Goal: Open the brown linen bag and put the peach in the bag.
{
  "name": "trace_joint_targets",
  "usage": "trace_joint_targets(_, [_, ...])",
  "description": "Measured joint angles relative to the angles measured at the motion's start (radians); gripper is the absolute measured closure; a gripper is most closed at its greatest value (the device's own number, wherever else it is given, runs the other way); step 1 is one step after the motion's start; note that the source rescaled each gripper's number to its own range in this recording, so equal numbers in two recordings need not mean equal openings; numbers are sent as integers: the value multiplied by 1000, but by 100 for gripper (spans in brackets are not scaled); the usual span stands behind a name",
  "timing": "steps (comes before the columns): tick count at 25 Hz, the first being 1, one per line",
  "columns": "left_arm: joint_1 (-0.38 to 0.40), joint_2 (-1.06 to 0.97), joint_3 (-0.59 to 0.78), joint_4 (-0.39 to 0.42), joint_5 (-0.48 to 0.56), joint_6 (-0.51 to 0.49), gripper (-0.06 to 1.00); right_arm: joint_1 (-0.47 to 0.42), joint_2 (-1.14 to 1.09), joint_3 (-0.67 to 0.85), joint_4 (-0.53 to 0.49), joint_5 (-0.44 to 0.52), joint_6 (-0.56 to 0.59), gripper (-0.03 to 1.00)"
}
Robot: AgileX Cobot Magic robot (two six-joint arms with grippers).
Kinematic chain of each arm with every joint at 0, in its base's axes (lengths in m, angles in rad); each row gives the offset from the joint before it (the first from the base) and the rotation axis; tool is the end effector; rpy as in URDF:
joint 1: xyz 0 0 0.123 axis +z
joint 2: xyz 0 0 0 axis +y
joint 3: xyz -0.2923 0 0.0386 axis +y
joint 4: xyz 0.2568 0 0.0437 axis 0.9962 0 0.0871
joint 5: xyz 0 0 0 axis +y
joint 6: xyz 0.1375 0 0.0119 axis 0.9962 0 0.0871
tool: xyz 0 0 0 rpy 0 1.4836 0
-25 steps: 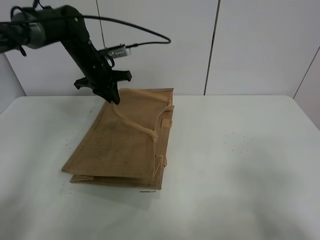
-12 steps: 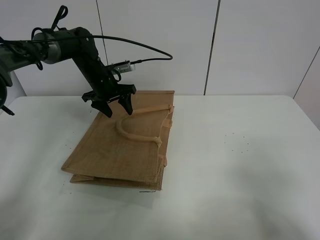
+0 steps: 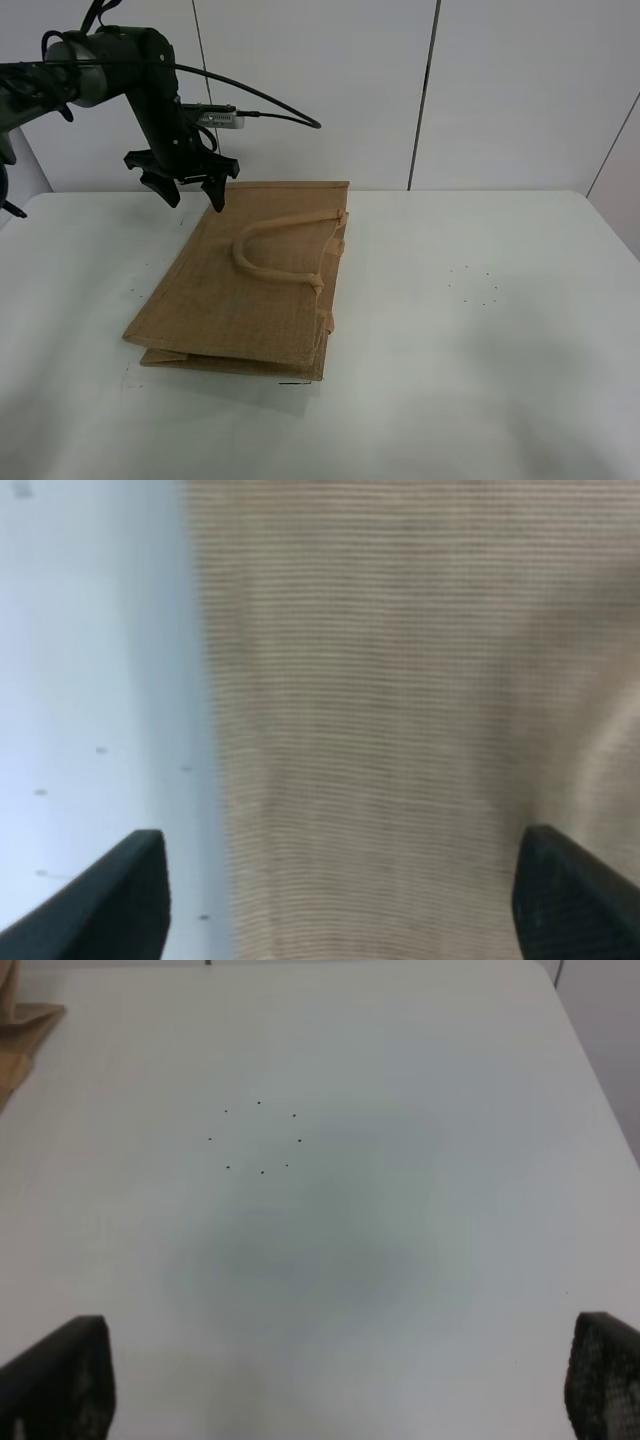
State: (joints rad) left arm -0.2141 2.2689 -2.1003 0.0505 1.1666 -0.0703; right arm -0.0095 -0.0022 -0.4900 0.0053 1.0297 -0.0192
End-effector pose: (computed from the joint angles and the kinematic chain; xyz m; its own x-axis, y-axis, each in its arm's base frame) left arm 0.5111 -0.1046 0.1913 -0.9354 0.1518 -0.3195 0.1509 0.9882 0.0279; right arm 0.0375 0.0003 0.2606 -0.4352 -0.0123 -0.9002 -0.0018 0.9999 -0.0129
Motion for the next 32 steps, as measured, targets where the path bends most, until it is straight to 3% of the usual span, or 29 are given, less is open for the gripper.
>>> trace_joint_targets(14, [157, -2, 1, -29, 0, -1, -5, 0, 0, 0, 12, 0, -18, -3])
trace_joint_targets(20, [201, -94, 85, -33, 0, -1, -5, 0, 0, 0, 12, 0, -18, -3])
trace_joint_targets(26, [202, -273, 255, -51, 0, 3, -5, 0, 0, 0, 12, 0, -18, -3])
trace_joint_targets(32, [190, -576, 591, -57, 0, 20, -5, 0, 0, 0, 13, 0, -18, -3])
